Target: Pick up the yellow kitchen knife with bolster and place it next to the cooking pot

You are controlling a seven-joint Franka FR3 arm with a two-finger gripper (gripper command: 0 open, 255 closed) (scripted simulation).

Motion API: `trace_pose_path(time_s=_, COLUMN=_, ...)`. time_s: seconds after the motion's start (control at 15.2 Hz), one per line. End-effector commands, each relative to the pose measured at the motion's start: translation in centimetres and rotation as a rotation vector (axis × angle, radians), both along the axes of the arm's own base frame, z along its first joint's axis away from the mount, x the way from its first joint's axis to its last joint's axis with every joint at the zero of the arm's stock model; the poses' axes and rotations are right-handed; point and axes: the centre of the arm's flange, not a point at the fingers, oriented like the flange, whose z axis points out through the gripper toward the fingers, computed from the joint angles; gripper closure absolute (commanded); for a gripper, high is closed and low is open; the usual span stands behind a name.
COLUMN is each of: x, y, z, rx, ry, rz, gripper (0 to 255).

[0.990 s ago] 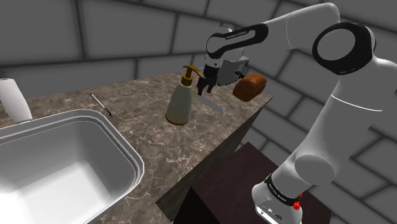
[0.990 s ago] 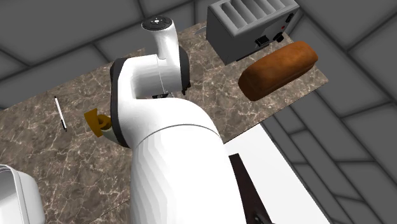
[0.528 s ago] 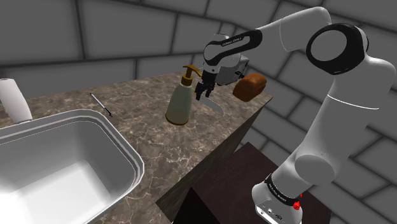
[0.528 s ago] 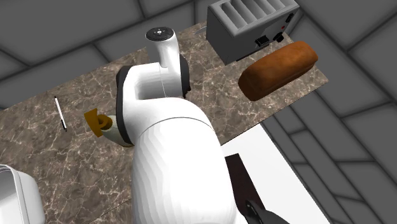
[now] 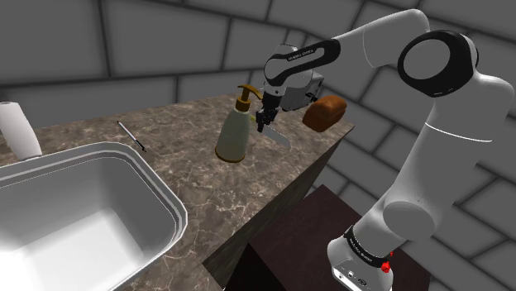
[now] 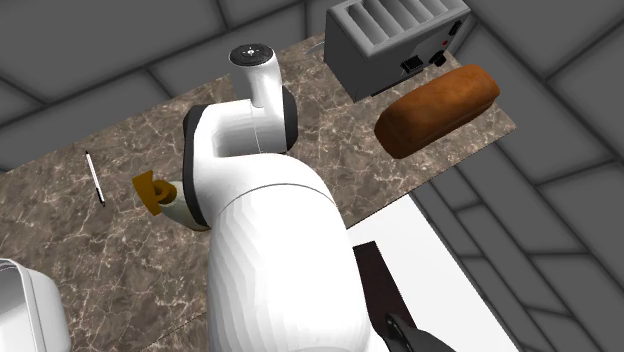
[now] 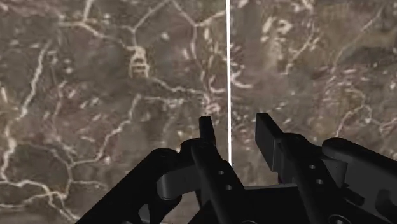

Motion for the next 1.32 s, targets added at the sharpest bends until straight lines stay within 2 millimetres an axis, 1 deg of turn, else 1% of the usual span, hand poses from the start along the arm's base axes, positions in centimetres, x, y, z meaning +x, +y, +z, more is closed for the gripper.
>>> trace_pose_path(time_s=0.0, x=0.0, y=0.0, z=0.0, rx=0.000, ry=0.000, rz=0.000, gripper=255)
trace_pose_path(time_s=0.46, x=0.0, y=0.0, z=0.0, rx=0.000, ry=0.000, rz=0.000, gripper=255)
trace_pose_path(time_s=1.25, x=0.0, y=0.0, z=6.3, rx=0.000, ry=0.000, rz=0.000, gripper=255)
